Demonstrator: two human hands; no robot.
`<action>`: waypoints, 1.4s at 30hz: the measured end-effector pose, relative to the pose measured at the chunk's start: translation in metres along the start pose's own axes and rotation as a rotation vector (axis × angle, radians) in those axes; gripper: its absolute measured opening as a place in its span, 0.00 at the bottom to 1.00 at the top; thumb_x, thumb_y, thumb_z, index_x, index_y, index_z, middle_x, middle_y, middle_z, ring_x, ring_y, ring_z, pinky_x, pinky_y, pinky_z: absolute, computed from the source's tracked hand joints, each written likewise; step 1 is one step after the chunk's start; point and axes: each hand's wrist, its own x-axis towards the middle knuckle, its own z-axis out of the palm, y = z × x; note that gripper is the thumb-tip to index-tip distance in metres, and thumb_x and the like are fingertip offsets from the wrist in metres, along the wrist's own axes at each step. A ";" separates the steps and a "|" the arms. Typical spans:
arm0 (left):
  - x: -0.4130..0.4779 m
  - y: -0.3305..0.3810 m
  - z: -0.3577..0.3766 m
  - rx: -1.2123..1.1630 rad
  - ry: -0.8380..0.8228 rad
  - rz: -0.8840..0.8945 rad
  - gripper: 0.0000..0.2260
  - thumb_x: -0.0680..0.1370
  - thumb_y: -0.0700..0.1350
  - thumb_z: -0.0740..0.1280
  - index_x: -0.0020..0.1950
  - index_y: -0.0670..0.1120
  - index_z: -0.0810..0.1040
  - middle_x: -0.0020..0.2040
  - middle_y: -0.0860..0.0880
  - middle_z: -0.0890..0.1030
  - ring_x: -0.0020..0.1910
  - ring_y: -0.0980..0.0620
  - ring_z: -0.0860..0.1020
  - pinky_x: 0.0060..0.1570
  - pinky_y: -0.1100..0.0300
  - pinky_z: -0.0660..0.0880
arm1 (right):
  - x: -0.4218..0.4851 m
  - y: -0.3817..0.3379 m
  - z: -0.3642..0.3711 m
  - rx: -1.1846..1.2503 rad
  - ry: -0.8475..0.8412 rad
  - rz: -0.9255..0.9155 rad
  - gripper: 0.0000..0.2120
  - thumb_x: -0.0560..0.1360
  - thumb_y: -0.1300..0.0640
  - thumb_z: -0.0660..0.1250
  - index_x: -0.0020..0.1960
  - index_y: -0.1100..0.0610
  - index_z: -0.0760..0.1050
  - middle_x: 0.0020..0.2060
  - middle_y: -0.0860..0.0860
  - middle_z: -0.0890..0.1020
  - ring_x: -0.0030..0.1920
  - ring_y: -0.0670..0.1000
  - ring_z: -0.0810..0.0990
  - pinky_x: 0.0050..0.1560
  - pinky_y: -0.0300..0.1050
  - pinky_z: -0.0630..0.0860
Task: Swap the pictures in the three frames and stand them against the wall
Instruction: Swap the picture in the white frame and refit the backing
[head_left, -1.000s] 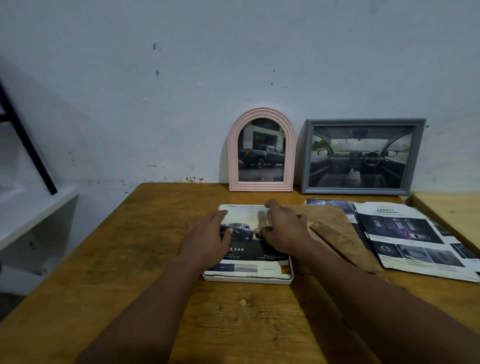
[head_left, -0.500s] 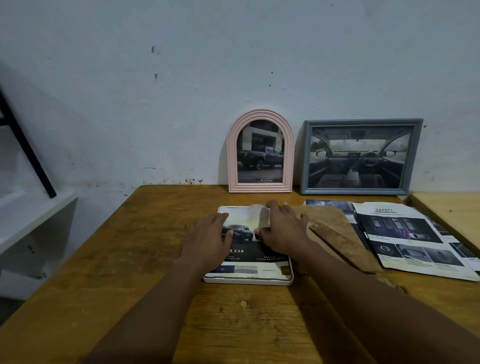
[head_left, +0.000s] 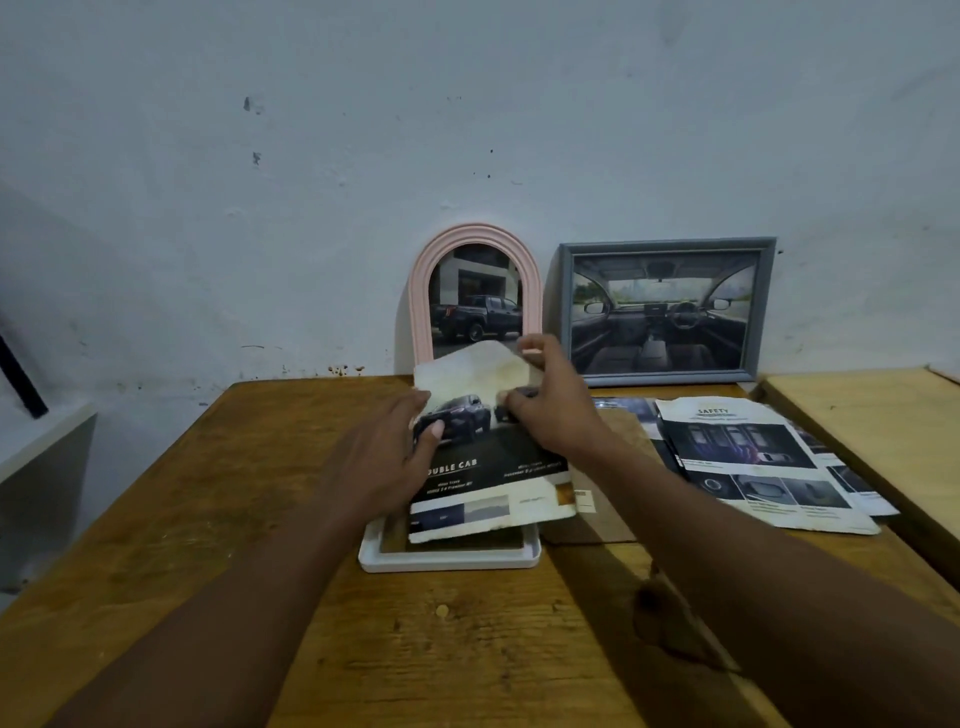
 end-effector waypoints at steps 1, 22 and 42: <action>0.005 0.010 0.000 -0.007 -0.012 0.005 0.24 0.83 0.58 0.62 0.77 0.54 0.65 0.77 0.50 0.69 0.71 0.48 0.70 0.65 0.48 0.71 | 0.004 0.001 -0.016 0.015 -0.001 0.034 0.28 0.75 0.63 0.72 0.69 0.47 0.65 0.69 0.50 0.71 0.60 0.51 0.73 0.48 0.40 0.76; 0.033 0.148 0.131 0.179 -0.347 0.331 0.28 0.80 0.65 0.58 0.77 0.55 0.67 0.73 0.52 0.72 0.69 0.49 0.68 0.66 0.49 0.68 | -0.026 0.127 -0.186 -0.853 0.160 0.566 0.45 0.72 0.36 0.69 0.79 0.53 0.52 0.73 0.61 0.68 0.73 0.65 0.64 0.70 0.66 0.59; 0.030 0.152 0.133 0.179 -0.349 0.309 0.26 0.81 0.63 0.58 0.76 0.53 0.67 0.73 0.51 0.70 0.69 0.48 0.67 0.65 0.51 0.70 | -0.034 0.130 -0.178 -0.963 0.383 0.522 0.45 0.70 0.38 0.73 0.77 0.55 0.54 0.69 0.60 0.73 0.70 0.64 0.69 0.67 0.65 0.62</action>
